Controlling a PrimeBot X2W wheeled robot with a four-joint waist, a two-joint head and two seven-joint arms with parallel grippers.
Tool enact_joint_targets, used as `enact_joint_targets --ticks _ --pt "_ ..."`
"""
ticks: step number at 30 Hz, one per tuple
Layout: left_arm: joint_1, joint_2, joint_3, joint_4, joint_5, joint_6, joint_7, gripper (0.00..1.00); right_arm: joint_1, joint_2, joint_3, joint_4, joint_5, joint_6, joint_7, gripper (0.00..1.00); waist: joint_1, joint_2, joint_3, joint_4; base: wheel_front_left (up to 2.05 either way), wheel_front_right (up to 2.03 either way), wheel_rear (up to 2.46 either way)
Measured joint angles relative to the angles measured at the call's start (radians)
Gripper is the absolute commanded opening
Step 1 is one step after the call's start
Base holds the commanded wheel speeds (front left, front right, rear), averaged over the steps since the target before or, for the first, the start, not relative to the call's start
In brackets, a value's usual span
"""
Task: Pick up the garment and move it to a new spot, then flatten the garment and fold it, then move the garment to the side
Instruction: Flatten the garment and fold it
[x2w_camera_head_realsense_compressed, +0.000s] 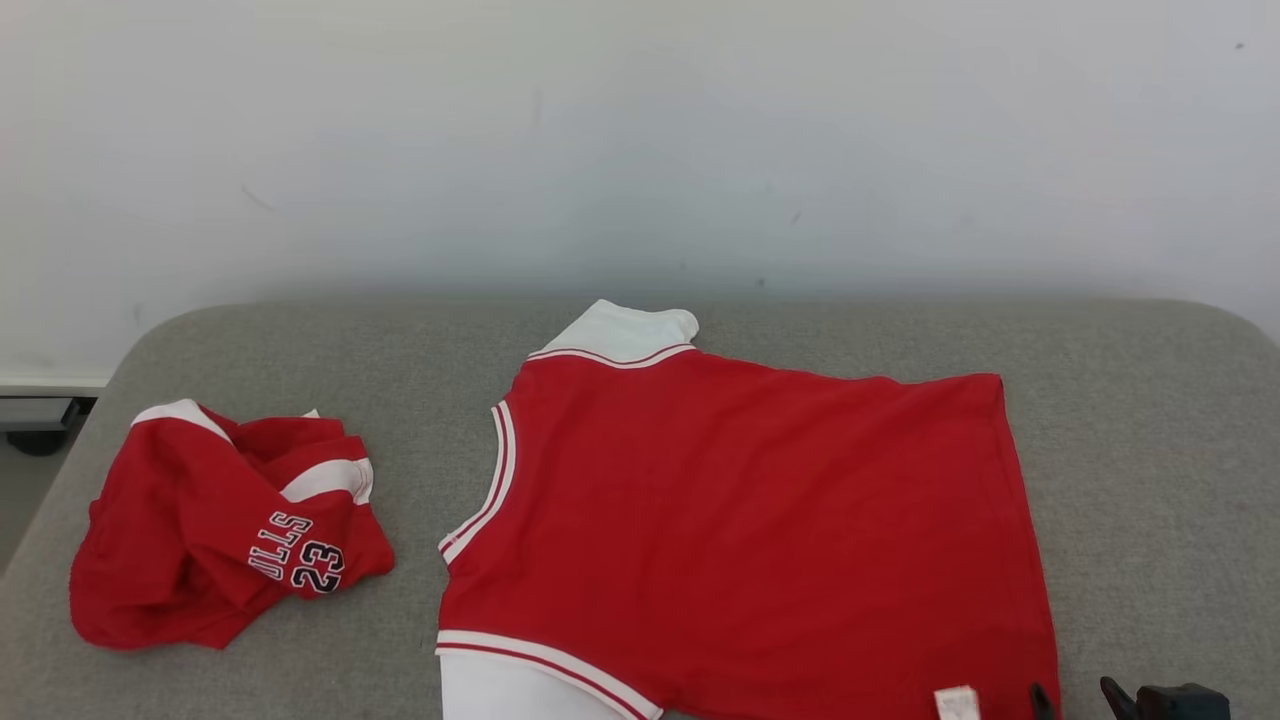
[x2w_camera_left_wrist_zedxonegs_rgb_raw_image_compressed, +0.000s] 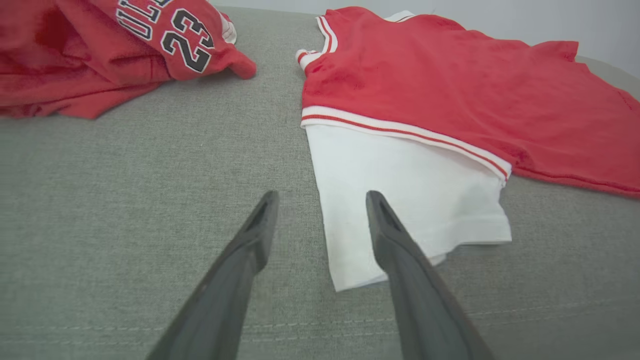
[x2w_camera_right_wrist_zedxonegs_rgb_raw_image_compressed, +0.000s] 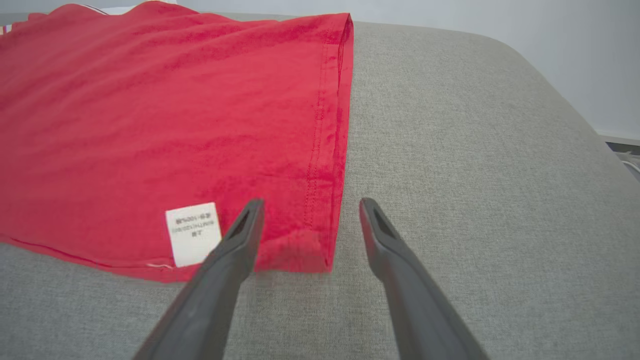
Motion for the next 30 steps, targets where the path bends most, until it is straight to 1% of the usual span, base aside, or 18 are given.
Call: enact_joint_targets --ticks 4,8,12,14,20,22,25,30 --pt "-0.002 0.028 0.042 -0.024 -0.017 0.000 -0.002 1.00 0.000 -0.001 -0.007 -0.003 0.000 -0.004 0.007 1.00 0.0001 0.0000 -0.005 0.005 0.00 0.00 0.00" --pt "-0.009 0.038 0.105 -0.069 -0.055 0.004 -0.012 1.00 -0.009 0.005 -0.018 -0.029 0.001 -0.008 -0.009 1.00 0.0000 0.0000 -0.020 0.007 0.00 0.00 0.00" --pt "-0.052 0.058 0.144 -0.122 -0.065 0.009 -0.020 1.00 -0.023 0.036 -0.023 -0.063 0.010 -0.012 -0.039 1.00 0.0000 0.0000 -0.041 0.006 0.00 0.00 0.00" --pt "-0.068 0.057 0.160 -0.140 -0.075 0.009 -0.020 1.00 -0.038 0.059 -0.026 -0.071 0.032 -0.012 -0.047 1.00 0.0000 0.0000 -0.053 0.004 0.00 0.00 0.00" --pt "-0.065 0.062 0.165 -0.174 -0.096 0.008 -0.018 1.00 -0.071 0.118 -0.019 -0.074 0.066 -0.012 -0.074 1.00 0.0000 0.0000 -0.085 -0.015 0.00 0.00 0.00" --pt "-0.062 0.072 0.159 -0.186 -0.095 0.007 0.002 1.00 -0.074 0.130 -0.013 -0.075 0.073 -0.012 -0.082 1.00 0.0000 0.0000 -0.092 -0.024 0.00 0.00 0.00" --pt "-0.060 0.086 0.158 -0.198 -0.095 0.007 0.027 1.00 -0.074 0.144 -0.005 -0.080 0.075 -0.011 -0.092 1.00 0.0000 0.0000 -0.099 -0.036 0.00 0.00 0.00" --pt "-0.059 0.095 0.157 -0.208 -0.095 0.007 0.081 1.00 -0.075 0.145 0.008 -0.086 0.081 -0.003 -0.096 1.00 0.0000 0.0002 -0.104 -0.046 0.00 0.00 0.00"
